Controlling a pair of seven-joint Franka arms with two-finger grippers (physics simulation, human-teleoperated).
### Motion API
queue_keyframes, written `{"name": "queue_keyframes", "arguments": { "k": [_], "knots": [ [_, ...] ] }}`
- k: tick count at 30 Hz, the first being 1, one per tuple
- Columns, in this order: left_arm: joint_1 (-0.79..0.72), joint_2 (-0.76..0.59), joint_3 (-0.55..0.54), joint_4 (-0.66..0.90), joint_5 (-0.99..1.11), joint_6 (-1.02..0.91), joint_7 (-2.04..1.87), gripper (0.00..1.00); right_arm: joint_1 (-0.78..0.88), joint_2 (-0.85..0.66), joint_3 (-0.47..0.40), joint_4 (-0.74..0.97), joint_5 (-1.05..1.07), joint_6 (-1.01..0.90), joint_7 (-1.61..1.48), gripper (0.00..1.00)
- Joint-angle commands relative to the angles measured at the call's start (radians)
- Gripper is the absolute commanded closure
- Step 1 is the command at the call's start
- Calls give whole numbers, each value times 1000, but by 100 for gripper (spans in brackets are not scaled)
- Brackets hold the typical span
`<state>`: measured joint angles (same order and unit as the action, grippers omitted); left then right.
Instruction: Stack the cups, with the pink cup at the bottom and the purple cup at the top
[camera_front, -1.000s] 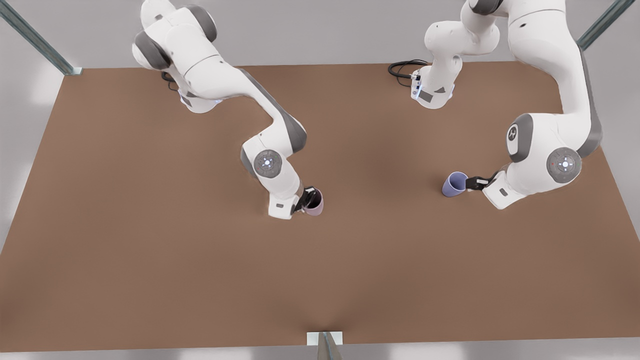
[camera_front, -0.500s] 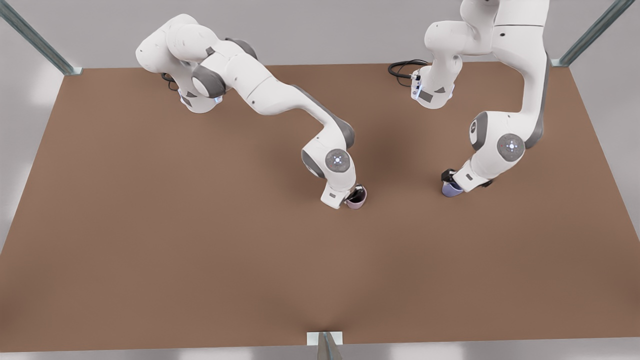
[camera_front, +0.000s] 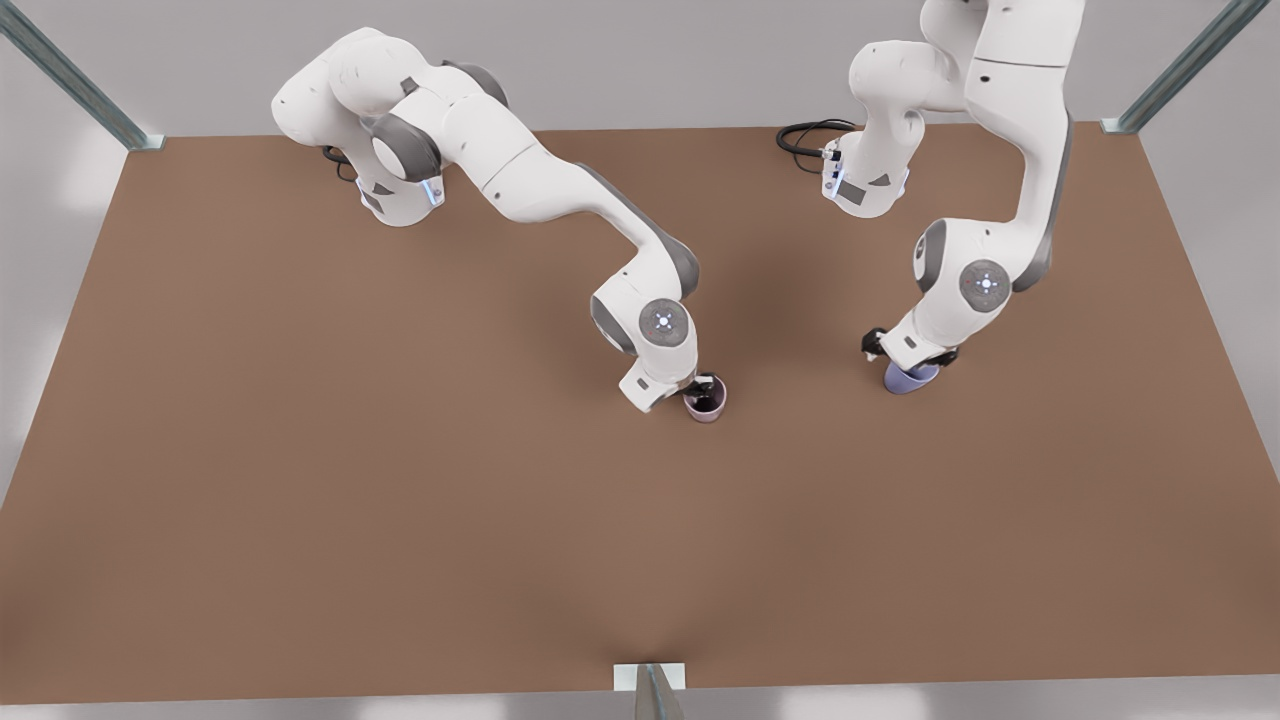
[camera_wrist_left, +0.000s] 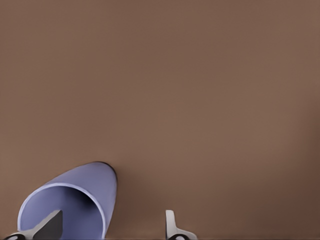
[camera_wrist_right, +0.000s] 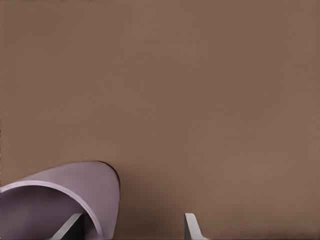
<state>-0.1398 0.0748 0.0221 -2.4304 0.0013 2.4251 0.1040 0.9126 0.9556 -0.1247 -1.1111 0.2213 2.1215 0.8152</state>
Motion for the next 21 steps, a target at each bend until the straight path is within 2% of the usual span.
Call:
{"name": "queue_keyframes", "arguments": {
  "k": [1,7,8,10,11,12,14,15,16,17,19,20,21],
  "knots": [
    [8,5,1,-4,2,20,-4,0,0,-3,0,2,12,5,159,20],
    [8,20,-1,-18,2,20,-4,0,11,-109,-16,-30,75,-9,150,20],
    [8,25,1,-18,2,20,-4,0,2,-162,-16,-76,85,-9,138,19],
    [8,26,-1,-22,2,20,-4,0,-63,-386,-21,-264,81,-26,26,12],
    [8,28,1,-22,2,22,-4,0,-142,-546,-41,-416,81,-63,-125,9],
    [6,36,1,-22,2,26,-4,0,-312,-619,-30,-411,67,-237,-177,0],
    [6,45,-1,-22,2,35,-4,0,-529,-737,-30,-469,64,-290,-506,0],
    [6,49,1,-22,2,37,-4,0,-670,-790,-18,-464,6,-405,-697,0],
    [6,60,1,-22,2,51,-4,1,-797,-830,68,-474,-127,-445,-712,0],
    [6,63,1,-22,2,55,-4,8,-908,-853,152,-474,-215,-512,-719,0],
    [6,65,1,-21,2,55,-4,29,-919,-844,70,-411,-229,-529,-857,0],
    [6,65,1,-21,2,54,-4,34,-919,-799,60,-380,-229,-515,-873,0],
    [6,71,1,-21,2,55,-4,46,-908,-736,62,-308,-229,-515,-861,0]
  ]
}}
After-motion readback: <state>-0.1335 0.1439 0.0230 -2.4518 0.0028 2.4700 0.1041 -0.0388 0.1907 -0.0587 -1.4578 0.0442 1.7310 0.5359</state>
